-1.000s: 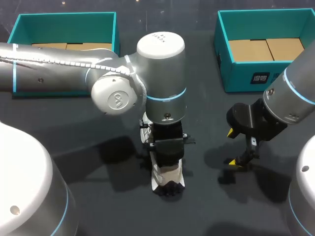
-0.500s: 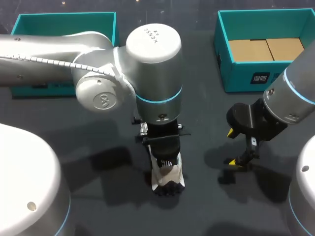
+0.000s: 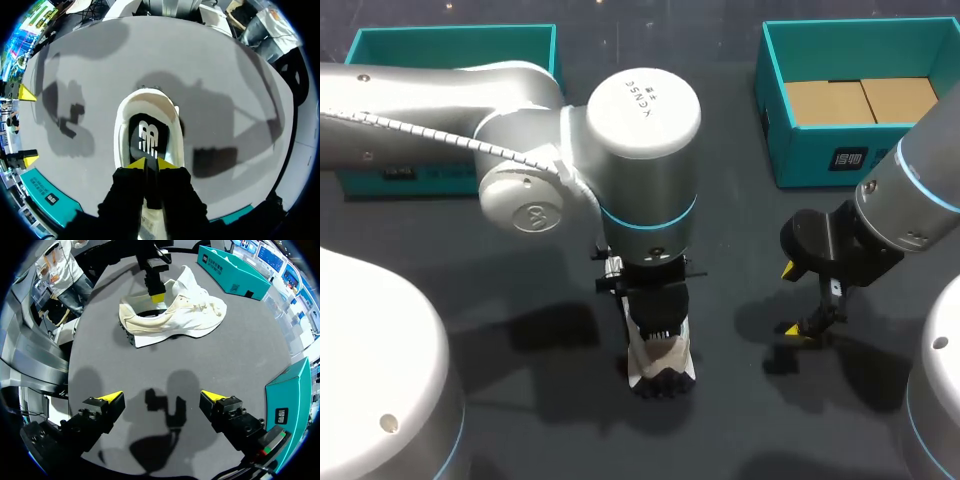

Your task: Take the shoe out of the shoebox, open the shoe tongue, remove and reinsert the insole, then place the shoe into the shoebox

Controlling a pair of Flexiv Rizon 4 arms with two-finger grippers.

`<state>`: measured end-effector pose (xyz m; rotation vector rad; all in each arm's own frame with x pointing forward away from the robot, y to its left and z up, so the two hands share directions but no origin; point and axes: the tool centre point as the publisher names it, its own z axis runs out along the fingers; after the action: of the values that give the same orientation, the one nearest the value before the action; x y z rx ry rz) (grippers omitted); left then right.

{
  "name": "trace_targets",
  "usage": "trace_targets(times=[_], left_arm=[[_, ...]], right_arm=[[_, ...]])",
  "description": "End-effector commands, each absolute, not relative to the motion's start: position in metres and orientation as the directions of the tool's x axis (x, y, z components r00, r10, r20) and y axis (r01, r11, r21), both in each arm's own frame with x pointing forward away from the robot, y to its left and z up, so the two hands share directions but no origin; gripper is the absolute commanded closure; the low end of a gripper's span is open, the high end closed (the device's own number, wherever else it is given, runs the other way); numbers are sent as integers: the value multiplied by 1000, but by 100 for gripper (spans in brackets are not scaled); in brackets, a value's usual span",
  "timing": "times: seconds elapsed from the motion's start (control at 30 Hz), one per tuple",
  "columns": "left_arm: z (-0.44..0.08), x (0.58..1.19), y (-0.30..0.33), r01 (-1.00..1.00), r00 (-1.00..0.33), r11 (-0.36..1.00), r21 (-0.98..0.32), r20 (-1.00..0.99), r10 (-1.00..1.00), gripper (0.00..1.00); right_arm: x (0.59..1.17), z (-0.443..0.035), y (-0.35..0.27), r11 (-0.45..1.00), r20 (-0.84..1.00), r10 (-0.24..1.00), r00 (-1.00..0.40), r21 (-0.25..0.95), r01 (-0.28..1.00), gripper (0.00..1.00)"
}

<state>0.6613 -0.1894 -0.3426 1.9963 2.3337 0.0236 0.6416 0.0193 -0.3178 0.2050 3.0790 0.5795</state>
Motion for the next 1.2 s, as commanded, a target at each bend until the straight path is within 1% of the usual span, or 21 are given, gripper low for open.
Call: trace_targets(times=[0.03,0.2,0.3,0.43,0.5,0.6,0.73,0.8,0.87,0.97,1.03,1.1,1.2], left_arm=[[-349,660,-198,985,-154,156,68,-30,988,84],[-352,663,-200,984,-156,157,88,-16,988,80],[-353,666,-199,982,-161,161,95,-11,987,72],[-355,669,-199,982,-158,158,106,-3,987,54],[-356,670,-199,981,-157,156,112,1,988,51],[-356,672,-198,981,-157,155,116,5,988,50],[-356,676,-196,981,-161,159,116,9,987,43],[-355,678,-195,980,-165,163,114,7,986,36],[-354,679,-194,980,-167,166,112,6,986,33],[-353,683,-193,979,-175,174,104,5,985,25],[-352,684,-192,979,-180,179,99,3,984,18],[-350,686,-191,978,-184,183,95,1,983,16],[-347,688,-190,977,-191,191,93,-6,982,20]], right_arm=[[640,-318,19,924,19,130,-991,361,128,0],[640,-318,19,924,19,130,-991,361,128,0],[640,-318,19,924,19,130,-991,361,128,0],[640,-318,19,924,19,130,-991,361,128,0],[640,-318,19,924,19,130,-991,361,128,0],[640,-318,19,924,19,130,-991,361,128,0],[640,-318,19,924,19,130,-991,361,128,0],[640,-318,19,924,19,130,-991,361,128,0],[640,-318,19,924,19,130,-991,361,128,0],[640,-318,19,924,19,130,-991,361,128,0],[640,-318,19,924,19,130,-991,361,128,0],[640,-318,19,924,19,130,-991,361,128,0],[640,-318,19,924,19,130,-991,361,128,0]])
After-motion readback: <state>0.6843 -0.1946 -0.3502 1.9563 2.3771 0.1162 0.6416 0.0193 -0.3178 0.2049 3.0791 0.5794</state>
